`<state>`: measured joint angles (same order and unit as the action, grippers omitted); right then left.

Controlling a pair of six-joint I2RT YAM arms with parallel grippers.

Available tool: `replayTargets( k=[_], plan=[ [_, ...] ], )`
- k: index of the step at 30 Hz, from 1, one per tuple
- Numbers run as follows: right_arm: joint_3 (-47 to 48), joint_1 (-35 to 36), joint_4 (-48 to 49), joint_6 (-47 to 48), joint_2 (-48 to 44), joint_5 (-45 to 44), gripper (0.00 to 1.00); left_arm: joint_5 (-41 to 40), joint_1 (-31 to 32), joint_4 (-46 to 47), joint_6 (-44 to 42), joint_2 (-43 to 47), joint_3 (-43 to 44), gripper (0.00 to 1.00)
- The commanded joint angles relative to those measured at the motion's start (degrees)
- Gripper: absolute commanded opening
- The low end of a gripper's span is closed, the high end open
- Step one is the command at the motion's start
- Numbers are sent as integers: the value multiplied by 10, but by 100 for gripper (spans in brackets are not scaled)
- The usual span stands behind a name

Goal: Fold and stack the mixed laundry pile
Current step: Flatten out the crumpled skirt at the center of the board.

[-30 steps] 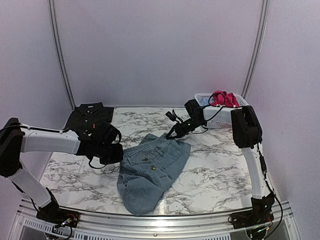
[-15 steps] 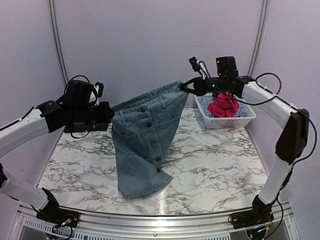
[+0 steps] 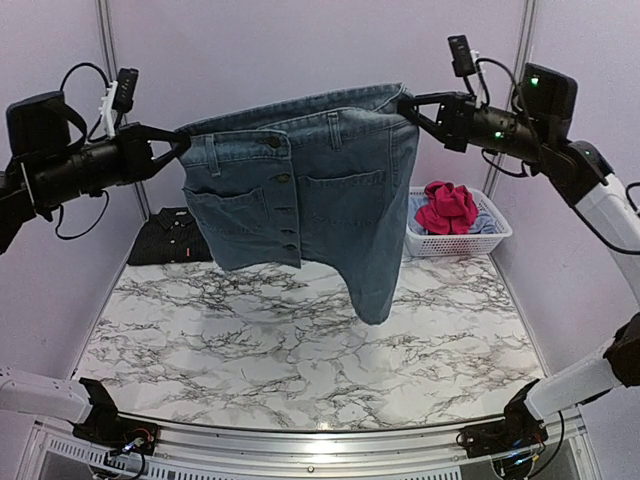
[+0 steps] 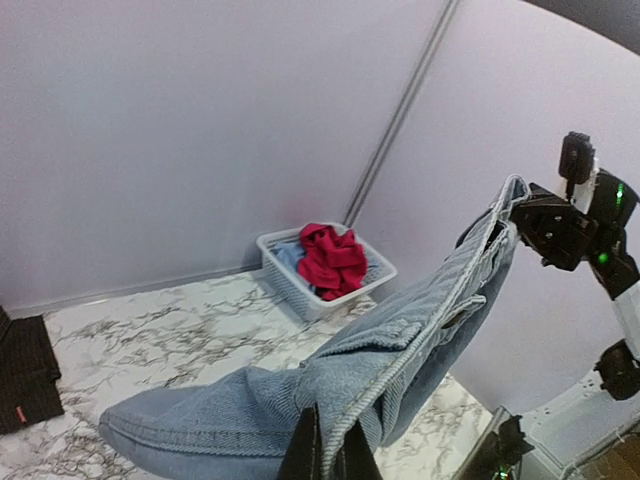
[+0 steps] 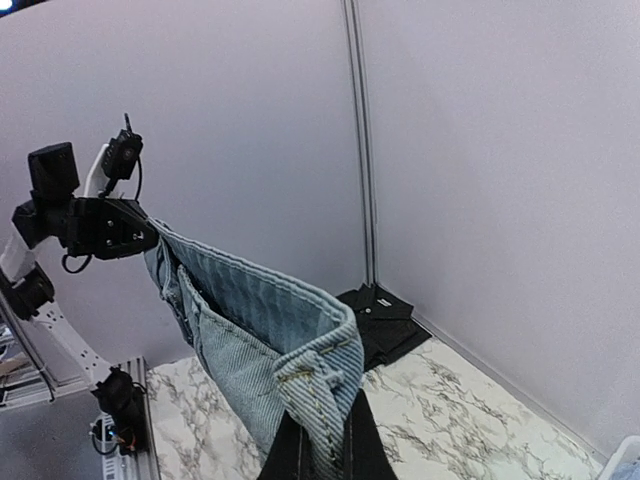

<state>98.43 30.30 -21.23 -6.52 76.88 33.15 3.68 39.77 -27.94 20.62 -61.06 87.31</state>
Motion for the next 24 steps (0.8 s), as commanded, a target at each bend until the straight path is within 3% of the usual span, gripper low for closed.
replayTargets(
  k=[1,6,9,10,11,12,13,14,15,16,18,24],
  plan=[
    [39,11,-22,-60,-44,-45,0,28,3,-15,18,30,41,0],
    [39,8,-58,-70,0,-72,0,-8,3,-28,25,-39,78,0],
    [58,-32,-90,-66,60,-134,0,-126,-4,-55,24,-122,121,0],
    [56,-56,-87,-74,81,-144,9,-148,-15,-66,28,-158,139,0],
    [58,-81,-91,-82,105,-158,31,-162,-33,-78,34,-194,156,13],
    [65,-102,-99,-86,131,-167,51,-182,-52,-93,42,-229,173,32],
    [79,-119,-117,-86,160,-180,64,-186,-69,-104,47,-262,187,46],
    [98,-130,-138,-82,187,-196,74,-197,-83,-115,50,-286,196,69],
    [115,-137,-160,-73,210,-198,78,-203,-92,-123,52,-307,198,91],
    [132,-139,-179,-62,227,-197,80,-203,-99,-131,50,-321,198,98],
    [116,-136,-189,-44,233,-183,81,-198,-103,-141,50,-327,177,99],
    [-119,-123,-131,-11,152,-88,79,-151,-100,-123,68,-246,-6,99]
  ],
)
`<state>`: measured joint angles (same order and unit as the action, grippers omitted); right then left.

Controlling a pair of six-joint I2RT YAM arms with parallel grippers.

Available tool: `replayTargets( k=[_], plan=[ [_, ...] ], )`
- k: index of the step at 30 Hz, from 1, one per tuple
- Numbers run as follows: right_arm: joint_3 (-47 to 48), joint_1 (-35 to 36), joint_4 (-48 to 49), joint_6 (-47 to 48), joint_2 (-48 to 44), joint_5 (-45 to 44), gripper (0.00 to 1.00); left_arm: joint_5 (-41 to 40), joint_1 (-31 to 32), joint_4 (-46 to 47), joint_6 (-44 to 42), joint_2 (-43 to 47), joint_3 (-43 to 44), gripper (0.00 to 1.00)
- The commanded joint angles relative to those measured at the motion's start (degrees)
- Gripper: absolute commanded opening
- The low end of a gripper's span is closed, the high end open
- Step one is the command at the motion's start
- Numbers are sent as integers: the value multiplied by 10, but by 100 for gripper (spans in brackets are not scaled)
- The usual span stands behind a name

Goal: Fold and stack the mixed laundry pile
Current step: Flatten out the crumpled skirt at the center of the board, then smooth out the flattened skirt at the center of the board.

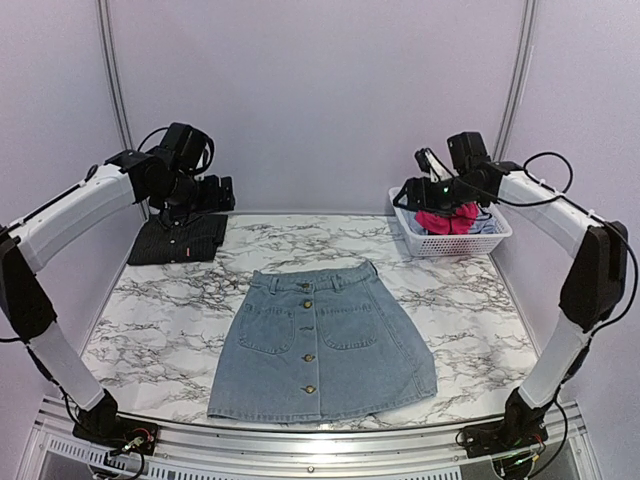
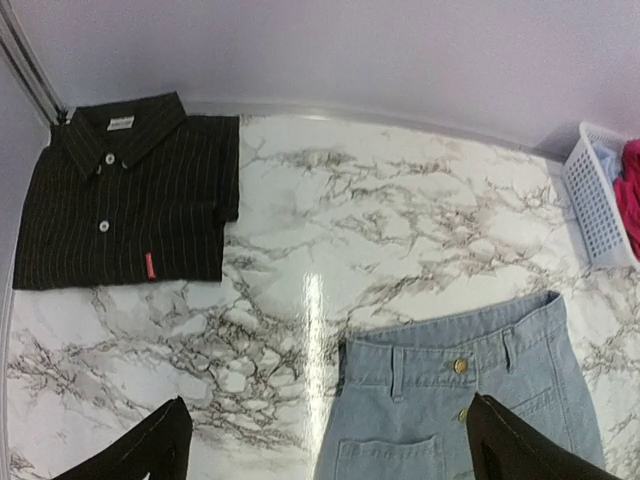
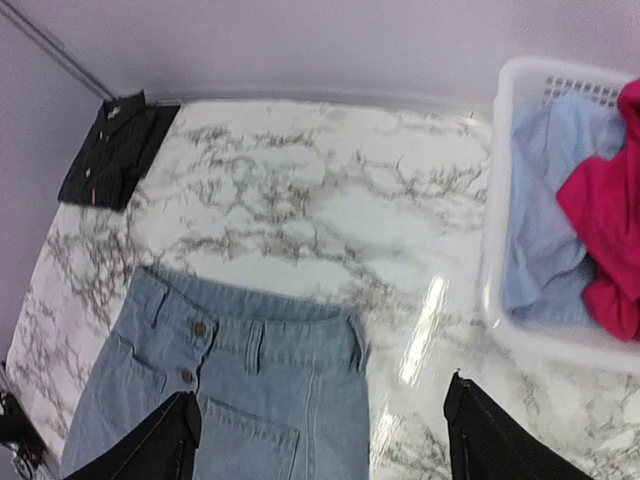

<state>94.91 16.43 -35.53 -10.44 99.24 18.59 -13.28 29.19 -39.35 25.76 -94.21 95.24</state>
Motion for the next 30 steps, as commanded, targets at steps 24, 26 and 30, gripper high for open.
replayTargets(
  k=[24,26,30],
  plan=[
    [-338,44,-17,41,-63,165,68,162,177,191,150,-20,-398,59],
    [-365,-1,-23,19,-103,170,68,153,166,189,153,-40,-394,57],
    [-422,-22,-45,6,-149,167,74,144,121,178,138,-90,-373,54]
  ],
)
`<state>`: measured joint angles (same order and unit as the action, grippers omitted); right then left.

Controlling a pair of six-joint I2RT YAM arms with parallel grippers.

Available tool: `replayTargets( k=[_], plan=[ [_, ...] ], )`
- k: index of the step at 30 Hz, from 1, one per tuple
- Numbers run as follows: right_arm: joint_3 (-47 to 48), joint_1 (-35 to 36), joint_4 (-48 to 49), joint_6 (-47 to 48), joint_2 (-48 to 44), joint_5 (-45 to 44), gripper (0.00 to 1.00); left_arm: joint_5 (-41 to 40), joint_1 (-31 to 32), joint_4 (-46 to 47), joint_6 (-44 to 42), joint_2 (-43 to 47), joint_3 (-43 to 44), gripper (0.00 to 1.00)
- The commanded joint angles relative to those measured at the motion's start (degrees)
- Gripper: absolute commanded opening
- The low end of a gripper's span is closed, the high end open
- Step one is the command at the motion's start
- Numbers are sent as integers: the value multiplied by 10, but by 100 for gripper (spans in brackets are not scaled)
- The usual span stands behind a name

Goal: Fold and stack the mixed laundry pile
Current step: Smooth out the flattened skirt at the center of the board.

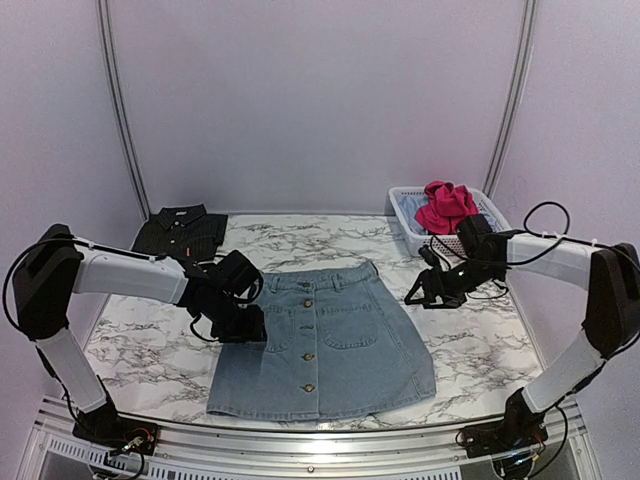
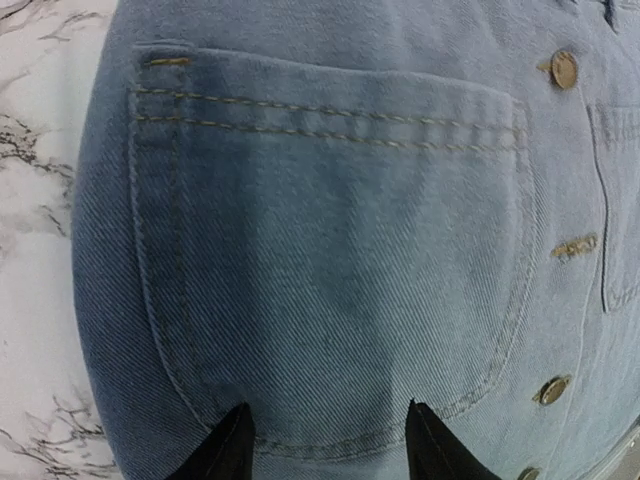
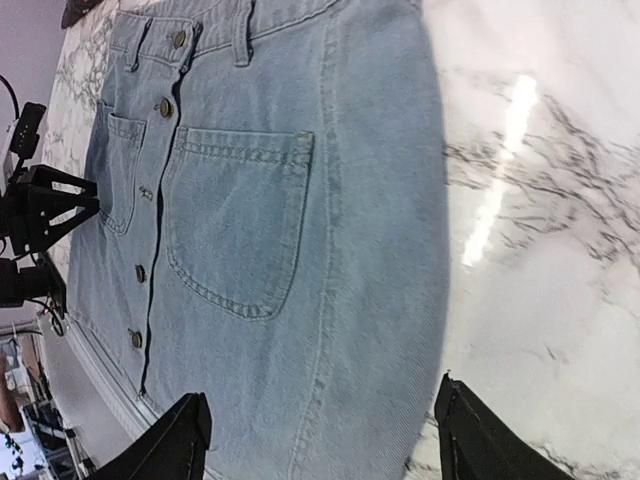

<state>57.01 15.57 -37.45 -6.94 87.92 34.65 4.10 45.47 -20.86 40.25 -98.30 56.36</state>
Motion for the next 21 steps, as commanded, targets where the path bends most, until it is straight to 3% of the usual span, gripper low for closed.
replayTargets(
  k=[1,7,15,21],
  plan=[
    [-65,-13,-20,-34,-41,11,75,-27,-57,-9,-14,-60,24,53],
    [-160,-13,71,-71,-36,40,84,-24,-103,-37,-63,-114,83,52],
    [-254,11,231,-180,-26,186,81,-27,-105,-45,-64,-131,96,52],
    [-284,60,290,-210,-5,183,81,-30,-105,-41,-64,-133,100,52]
  ],
)
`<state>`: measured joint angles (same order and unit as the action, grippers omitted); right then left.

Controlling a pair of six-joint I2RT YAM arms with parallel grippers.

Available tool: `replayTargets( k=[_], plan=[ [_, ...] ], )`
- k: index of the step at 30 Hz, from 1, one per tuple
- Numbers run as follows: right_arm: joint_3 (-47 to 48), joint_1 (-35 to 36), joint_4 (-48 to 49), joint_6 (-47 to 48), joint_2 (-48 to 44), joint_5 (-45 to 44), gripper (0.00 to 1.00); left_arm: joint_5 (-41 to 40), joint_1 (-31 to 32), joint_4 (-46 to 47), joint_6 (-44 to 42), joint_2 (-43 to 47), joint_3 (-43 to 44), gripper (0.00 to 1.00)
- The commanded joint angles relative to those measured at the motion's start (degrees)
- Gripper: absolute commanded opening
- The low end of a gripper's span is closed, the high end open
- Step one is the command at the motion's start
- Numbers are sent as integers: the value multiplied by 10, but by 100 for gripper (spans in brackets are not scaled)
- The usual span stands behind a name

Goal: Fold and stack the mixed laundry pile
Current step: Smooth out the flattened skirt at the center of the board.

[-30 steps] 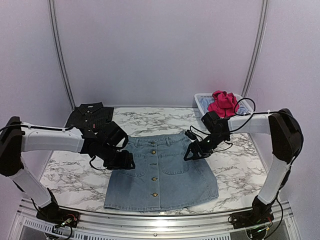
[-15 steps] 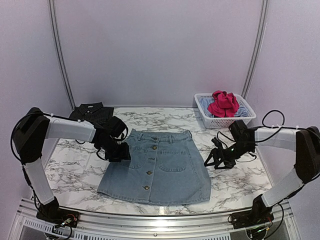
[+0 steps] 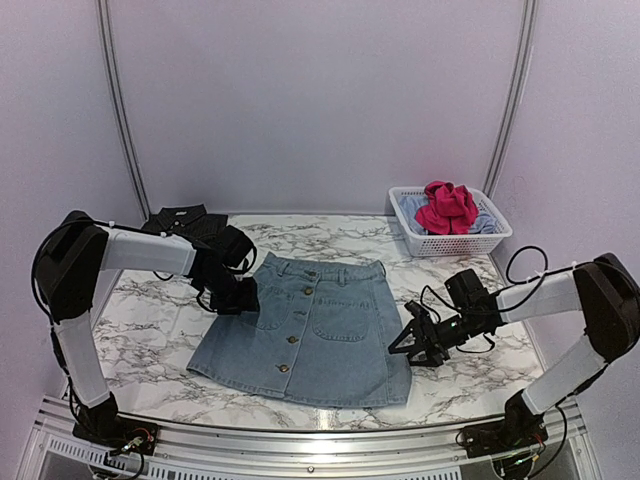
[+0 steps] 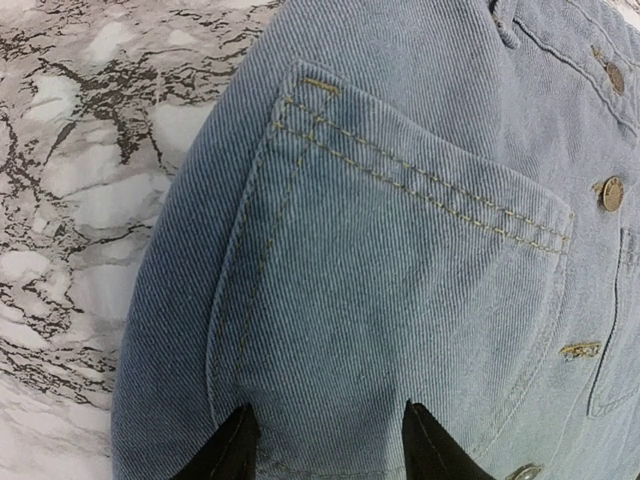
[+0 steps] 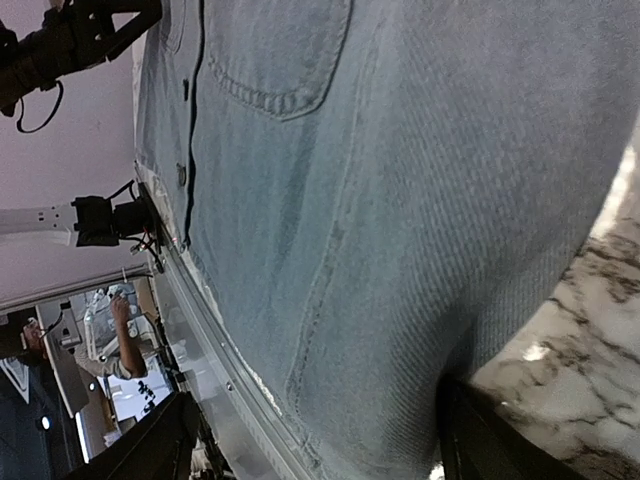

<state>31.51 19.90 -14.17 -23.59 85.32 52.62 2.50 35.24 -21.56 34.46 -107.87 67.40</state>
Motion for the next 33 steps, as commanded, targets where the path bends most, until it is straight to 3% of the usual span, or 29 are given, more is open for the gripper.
replayTargets(
  k=[1,4,6,10,13,17,21,26,33],
  plan=[
    [-37,17,61,-52,14,16,78,-14,-3,-35,-7,-39,-11,52],
    [-46,17,23,-91,-74,52,74,-17,-4,-34,-8,-37,-13,52],
    [-54,19,32,-186,-164,91,68,-20,-5,-34,-11,-36,-14,52],
    [-54,42,191,-450,-329,133,60,-18,-10,-34,-16,-37,-16,52],
    [-28,43,201,-532,-396,129,57,-18,-11,-35,-20,-38,-17,53],
    [13,40,20,-398,-407,95,57,-15,-12,-35,-24,-37,-16,57],
    [47,40,-77,-234,-343,17,56,-9,-13,-35,-29,0,-17,69],
    [150,40,-147,-56,-200,-76,55,2,-9,-49,-45,105,-10,78],
    [283,44,-188,122,12,-123,54,6,48,-79,-5,158,-64,76]
  ],
)
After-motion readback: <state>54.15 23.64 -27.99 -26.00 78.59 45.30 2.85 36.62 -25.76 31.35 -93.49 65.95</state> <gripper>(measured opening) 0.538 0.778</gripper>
